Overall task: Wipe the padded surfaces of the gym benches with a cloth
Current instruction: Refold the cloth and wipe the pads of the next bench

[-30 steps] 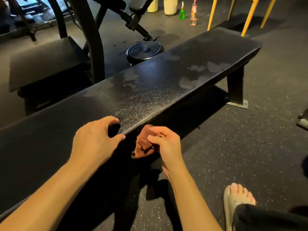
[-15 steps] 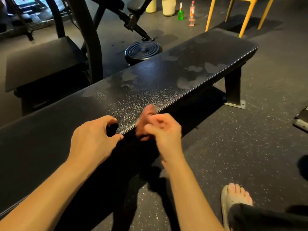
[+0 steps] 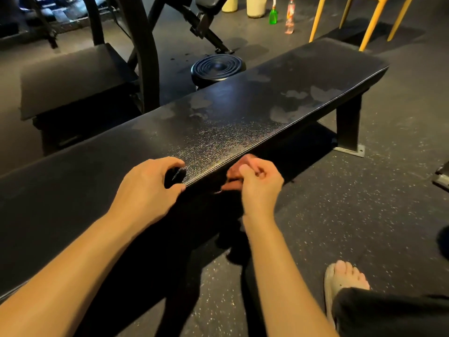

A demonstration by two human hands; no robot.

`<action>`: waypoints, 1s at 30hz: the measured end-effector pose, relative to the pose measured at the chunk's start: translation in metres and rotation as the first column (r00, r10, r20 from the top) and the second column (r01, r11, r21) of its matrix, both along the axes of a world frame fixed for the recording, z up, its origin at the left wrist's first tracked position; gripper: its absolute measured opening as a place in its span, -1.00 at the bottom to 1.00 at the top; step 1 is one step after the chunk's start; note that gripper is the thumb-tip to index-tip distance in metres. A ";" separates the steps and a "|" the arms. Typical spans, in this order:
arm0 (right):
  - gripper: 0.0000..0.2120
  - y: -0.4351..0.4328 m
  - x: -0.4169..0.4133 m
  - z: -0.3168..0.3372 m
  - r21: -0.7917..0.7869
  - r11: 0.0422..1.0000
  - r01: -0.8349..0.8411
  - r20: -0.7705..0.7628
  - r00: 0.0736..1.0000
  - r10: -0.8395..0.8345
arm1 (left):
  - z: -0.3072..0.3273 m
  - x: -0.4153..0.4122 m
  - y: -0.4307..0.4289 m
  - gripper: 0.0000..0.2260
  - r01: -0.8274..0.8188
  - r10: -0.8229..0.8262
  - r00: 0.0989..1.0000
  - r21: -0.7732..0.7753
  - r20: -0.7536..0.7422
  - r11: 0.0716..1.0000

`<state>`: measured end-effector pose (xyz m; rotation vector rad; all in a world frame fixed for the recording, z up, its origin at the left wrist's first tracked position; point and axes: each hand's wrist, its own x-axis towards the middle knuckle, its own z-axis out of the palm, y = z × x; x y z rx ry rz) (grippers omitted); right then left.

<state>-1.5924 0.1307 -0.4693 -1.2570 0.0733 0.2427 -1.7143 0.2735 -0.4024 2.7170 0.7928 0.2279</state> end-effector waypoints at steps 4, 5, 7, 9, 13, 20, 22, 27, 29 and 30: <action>-0.84 0.019 -0.073 -0.001 0.031 0.956 -0.290 -0.112 0.950 0.292 | 0.007 -0.022 0.011 -0.56 0.008 -0.008 1.000 -0.014 -0.018 1.000; -0.83 0.020 -0.083 -0.004 -0.002 0.919 -0.393 -0.119 0.913 0.390 | 0.008 -0.031 0.016 -0.57 0.002 -0.003 0.999 -0.010 -0.038 1.000; -0.83 0.020 -0.091 -0.007 -0.184 0.847 -0.499 -0.071 0.866 0.495 | 0.011 -0.053 0.027 -0.57 -0.025 0.024 0.996 -0.012 -0.085 1.000; -0.81 0.017 -0.093 -0.006 -0.310 0.806 -0.504 -0.044 0.854 0.518 | 0.015 -0.075 0.037 -0.53 -0.065 0.060 0.989 -0.027 -0.136 0.998; -0.78 0.009 -0.096 0.008 -0.324 0.755 -0.571 -0.102 0.814 0.572 | 0.021 -0.108 0.047 -0.43 -0.125 0.112 0.971 -0.052 -0.212 0.991; -0.87 0.033 -0.100 -0.001 -0.133 0.978 -0.160 -0.157 0.978 0.138 | 0.017 -0.135 0.043 -0.39 -0.220 0.224 0.960 0.043 -0.169 0.975; -0.85 0.045 -0.106 -0.008 -0.143 0.986 -0.086 -0.172 0.983 0.060 | 0.013 -0.145 0.035 -0.41 -0.242 0.251 0.961 0.089 -0.119 0.966; -0.82 0.067 -0.122 0.012 -0.092 0.995 0.028 -0.301 0.952 -0.055 | 0.010 -0.166 0.026 -0.47 -0.315 0.331 0.932 0.123 -0.149 0.941; -0.83 0.069 -0.128 0.017 -0.058 0.998 -0.007 -0.318 0.948 -0.011 | 0.010 -0.163 0.025 -0.48 -0.363 0.372 0.919 0.088 -0.129 0.928; -0.75 0.069 -0.130 0.016 -0.068 0.997 -0.023 -0.286 0.958 0.003 | 0.007 -0.160 0.025 -0.49 -0.374 0.382 0.918 0.088 -0.107 0.923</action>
